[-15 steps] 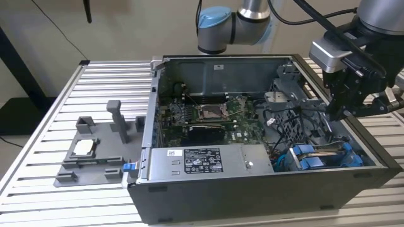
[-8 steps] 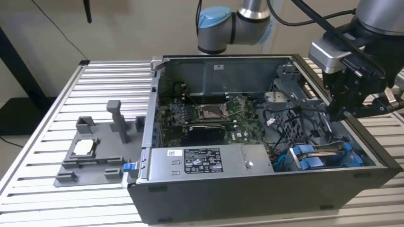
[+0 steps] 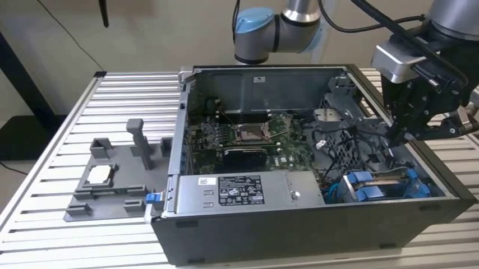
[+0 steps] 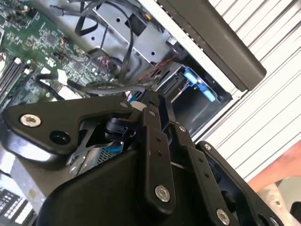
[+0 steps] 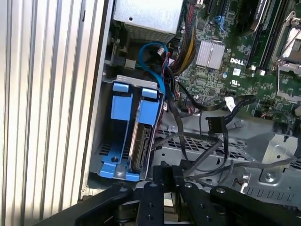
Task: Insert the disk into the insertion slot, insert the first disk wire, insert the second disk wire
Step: 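Insert the first disk wire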
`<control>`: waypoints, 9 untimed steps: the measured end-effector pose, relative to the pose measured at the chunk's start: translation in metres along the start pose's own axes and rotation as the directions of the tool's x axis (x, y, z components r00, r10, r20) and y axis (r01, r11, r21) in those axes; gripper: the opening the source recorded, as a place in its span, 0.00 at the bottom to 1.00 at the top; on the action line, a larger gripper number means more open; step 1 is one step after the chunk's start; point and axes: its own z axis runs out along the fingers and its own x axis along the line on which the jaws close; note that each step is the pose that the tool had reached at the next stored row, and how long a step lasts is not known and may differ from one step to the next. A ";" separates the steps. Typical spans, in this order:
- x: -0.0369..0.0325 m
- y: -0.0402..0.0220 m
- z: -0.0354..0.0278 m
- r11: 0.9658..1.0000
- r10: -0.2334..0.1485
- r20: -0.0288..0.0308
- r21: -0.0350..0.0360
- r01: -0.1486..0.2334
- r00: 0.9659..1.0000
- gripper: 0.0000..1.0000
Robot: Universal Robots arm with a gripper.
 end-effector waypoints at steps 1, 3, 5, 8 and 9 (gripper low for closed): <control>0.0004 -0.0023 0.0003 1.000 0.001 0.001 -0.015 -0.001 1.000 0.19; 0.0015 -0.0077 0.0013 0.999 0.004 0.003 -0.042 -0.003 1.000 0.19; 0.0027 -0.0136 0.0022 0.998 0.006 0.006 -0.067 -0.005 1.000 0.19; 0.0046 -0.0226 0.0038 0.995 0.010 0.012 -0.104 -0.008 1.000 0.19; 0.0052 -0.0256 0.0043 0.993 0.011 0.013 -0.115 -0.009 1.000 0.19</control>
